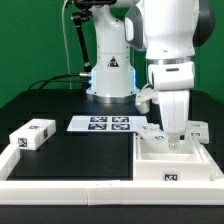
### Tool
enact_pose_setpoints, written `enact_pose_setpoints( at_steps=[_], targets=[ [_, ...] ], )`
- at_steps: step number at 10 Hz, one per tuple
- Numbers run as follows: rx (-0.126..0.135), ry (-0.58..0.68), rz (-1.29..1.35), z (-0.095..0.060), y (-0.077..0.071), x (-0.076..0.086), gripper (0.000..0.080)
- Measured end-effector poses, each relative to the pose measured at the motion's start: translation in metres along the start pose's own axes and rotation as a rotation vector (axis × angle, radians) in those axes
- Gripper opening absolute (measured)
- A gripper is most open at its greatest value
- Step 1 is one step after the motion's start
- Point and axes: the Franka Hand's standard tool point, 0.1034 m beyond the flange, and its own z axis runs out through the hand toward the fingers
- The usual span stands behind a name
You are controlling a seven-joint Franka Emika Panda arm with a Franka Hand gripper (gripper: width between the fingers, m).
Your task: Assemble cabinet
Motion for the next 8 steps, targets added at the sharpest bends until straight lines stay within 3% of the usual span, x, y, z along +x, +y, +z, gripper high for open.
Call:
enact_pose_setpoints(
  at_steps=[1,3,5,6,7,8],
  targets=[
    [-0.015,-0.001,0.044,-0.011,-0.008,0.001,0.0783],
    [-0.035,0.003,0.138,-0.023,-0.031,0.01,0.0795],
    [-0.038,0.016,0.222,-0.019,-0.062,0.027,0.0799],
    [-0.028,0.022,0.221,-0.012,-0.08,0.038,0.0797],
    [-0.025,0.032,0.213,-0.004,-0.092,0.047,0.0797],
    [-0.019,0.027,0.21,-0.003,-0.092,0.045,0.0797]
  ],
)
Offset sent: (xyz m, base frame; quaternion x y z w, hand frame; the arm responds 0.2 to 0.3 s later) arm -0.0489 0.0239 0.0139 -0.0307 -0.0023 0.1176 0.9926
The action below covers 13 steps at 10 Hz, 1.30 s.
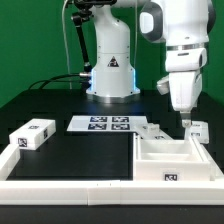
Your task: Assemble cabinet
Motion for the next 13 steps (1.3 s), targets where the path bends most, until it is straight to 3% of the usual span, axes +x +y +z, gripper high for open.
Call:
enact_pose_setpoints(
  at_steps=[4,6,10,13],
  targets=[
    [-0.002,0.003,0.018,0.0,-0.001,0.0,0.0797],
    [-0.009,0.029,0.034,0.004,-0.024,0.014,0.0797],
    [-0.011,0.07,0.006,0.023,-0.052,0.009,0.0797],
    [-0.009,0.094,-0.013,0.034,-0.068,0.016,0.0797]
  ],
)
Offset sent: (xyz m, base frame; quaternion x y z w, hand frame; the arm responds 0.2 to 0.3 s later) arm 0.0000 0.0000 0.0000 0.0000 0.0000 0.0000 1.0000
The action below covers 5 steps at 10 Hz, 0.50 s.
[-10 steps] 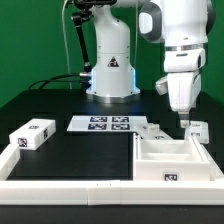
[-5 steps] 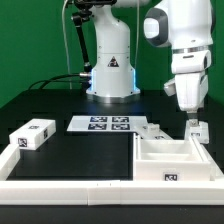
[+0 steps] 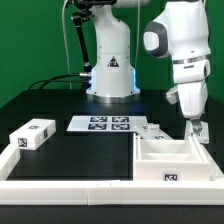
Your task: Assemble cabinet
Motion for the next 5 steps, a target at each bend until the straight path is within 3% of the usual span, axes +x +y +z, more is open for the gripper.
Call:
enact_pose_setpoints(
  at_steps=[1,2,3,4,5],
  targets=[
    [0.002,-0.002,0.003,0.0011,0.0002,-0.002,0.0797],
    [0.005,-0.005,0.008,0.0025,0.0004,-0.0048,0.0705],
    [0.009,-0.008,0.013,0.004,0.0001,-0.0074,0.0705],
    [0.011,-0.01,0.016,0.005,-0.0002,-0.0093,0.0505],
    [0.005,-0.006,0.019,0.0043,0.0019,-0.0095,0.0369]
  ],
)
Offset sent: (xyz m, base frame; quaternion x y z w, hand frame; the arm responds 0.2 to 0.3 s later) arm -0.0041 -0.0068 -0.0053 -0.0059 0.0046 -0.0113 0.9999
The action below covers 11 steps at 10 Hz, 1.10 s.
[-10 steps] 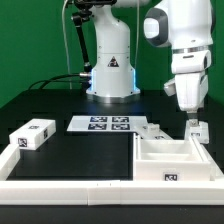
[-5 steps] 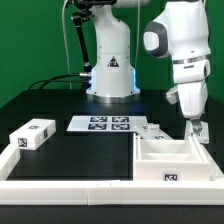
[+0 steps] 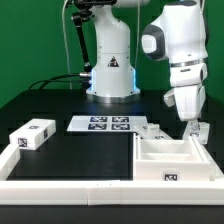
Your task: Assemble cabinet
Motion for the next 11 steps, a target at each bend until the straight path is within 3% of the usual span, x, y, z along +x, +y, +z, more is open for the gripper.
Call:
enact_pose_setpoints(
  at_steps=[1,2,3,6,7,9,11],
  targets=[
    [-0.001,0.0,0.004,0.0,0.001,-0.001,0.0369],
    [-0.001,0.0,0.006,0.0,0.002,-0.001,0.017],
    [-0.003,0.001,0.005,-0.001,0.002,-0.001,0.0068],
    [-0.001,-0.003,-0.003,-0.002,0.003,-0.001,0.0068],
    [0.003,-0.027,-0.038,-0.01,0.009,-0.005,0.0068],
    [-0.004,-0.06,-0.096,-0.03,0.028,-0.013,0.0068],
    [0.017,-0.106,-0.142,-0.046,0.052,-0.031,0.0068]
  ],
)
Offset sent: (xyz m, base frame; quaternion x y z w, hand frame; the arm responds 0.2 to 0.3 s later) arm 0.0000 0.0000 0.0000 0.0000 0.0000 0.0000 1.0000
